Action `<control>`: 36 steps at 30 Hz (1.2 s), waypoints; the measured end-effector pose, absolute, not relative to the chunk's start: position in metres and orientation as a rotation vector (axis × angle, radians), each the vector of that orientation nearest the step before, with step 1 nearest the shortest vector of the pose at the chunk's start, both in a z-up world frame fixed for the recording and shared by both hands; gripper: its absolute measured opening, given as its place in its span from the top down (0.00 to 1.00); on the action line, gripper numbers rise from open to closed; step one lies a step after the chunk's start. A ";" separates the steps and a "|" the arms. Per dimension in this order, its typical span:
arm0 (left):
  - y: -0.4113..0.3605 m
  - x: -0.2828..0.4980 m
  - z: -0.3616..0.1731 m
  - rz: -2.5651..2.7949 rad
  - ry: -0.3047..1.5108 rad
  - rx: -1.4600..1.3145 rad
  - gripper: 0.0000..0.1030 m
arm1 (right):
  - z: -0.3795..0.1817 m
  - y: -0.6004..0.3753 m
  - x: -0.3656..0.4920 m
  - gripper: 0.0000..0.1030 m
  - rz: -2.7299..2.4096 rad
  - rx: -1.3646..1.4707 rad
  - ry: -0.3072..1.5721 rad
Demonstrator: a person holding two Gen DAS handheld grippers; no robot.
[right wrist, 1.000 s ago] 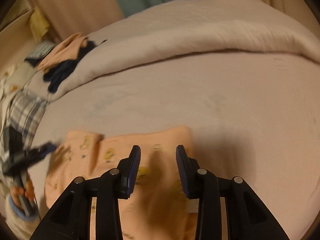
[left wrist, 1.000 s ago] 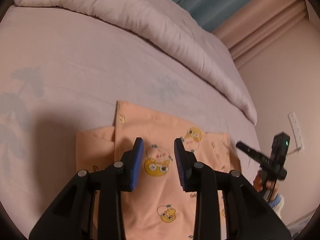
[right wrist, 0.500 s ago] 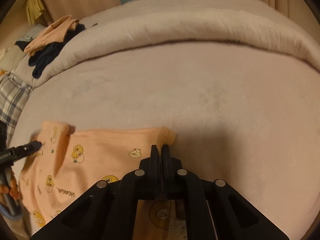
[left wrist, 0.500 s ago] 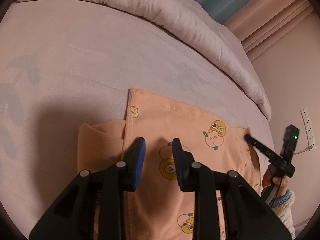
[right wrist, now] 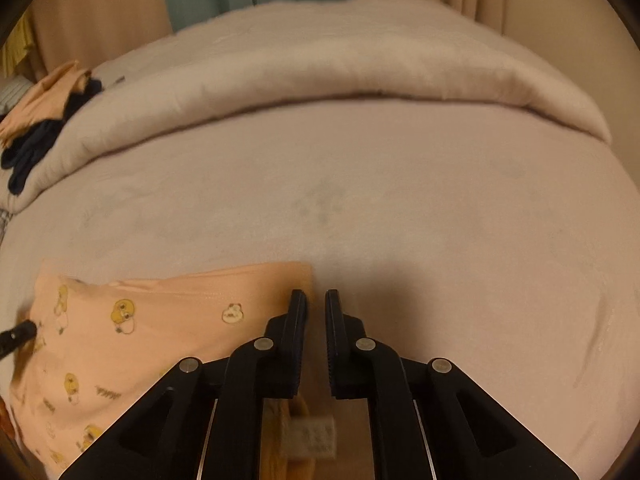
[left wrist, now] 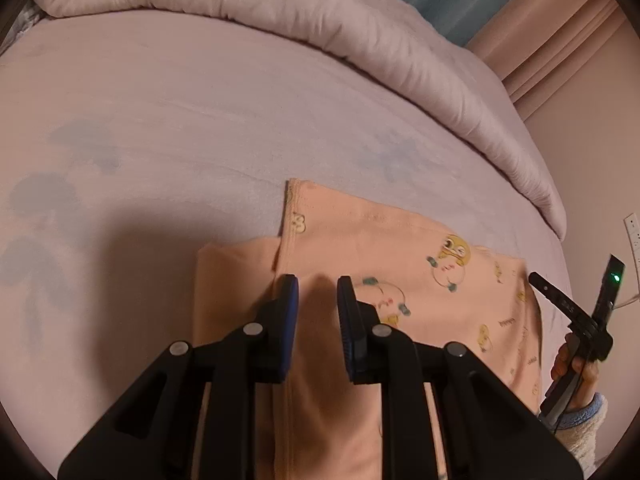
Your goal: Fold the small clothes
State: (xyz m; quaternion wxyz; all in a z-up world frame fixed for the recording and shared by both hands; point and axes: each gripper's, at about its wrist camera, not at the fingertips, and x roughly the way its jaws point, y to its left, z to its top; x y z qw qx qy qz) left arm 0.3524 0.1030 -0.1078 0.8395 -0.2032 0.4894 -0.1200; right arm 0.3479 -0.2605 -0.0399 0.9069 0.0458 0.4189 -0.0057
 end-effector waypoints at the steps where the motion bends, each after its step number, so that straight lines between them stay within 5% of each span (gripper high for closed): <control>1: 0.103 0.347 -0.104 -0.265 1.020 -0.425 0.80 | -0.035 -0.253 0.344 0.86 0.050 0.096 0.849; 3: 0.102 0.332 -0.094 -0.298 0.969 -0.410 0.80 | -0.029 -0.243 0.327 0.79 0.190 0.103 0.820; 12: 0.077 0.266 -0.122 -0.401 1.021 -0.212 0.76 | -0.063 -0.200 0.262 0.79 0.215 -0.255 0.950; 19: 0.113 0.225 -0.124 -0.415 1.030 -0.330 0.76 | -0.060 -0.231 0.208 0.76 0.209 -0.234 1.002; 21: 0.124 0.217 -0.121 -0.407 1.034 -0.386 0.74 | -0.052 -0.243 0.198 0.67 0.206 -0.174 1.000; 25: 0.145 0.191 -0.114 -0.358 1.004 -0.473 0.44 | -0.042 -0.242 0.178 0.61 0.232 -0.101 0.956; 27: 0.152 0.191 -0.116 -0.356 1.005 -0.520 0.43 | -0.040 -0.237 0.176 0.53 0.245 -0.106 0.941; 36: 0.150 0.211 -0.127 -0.418 1.035 -0.729 0.43 | -0.029 -0.213 0.169 0.50 0.395 -0.075 0.901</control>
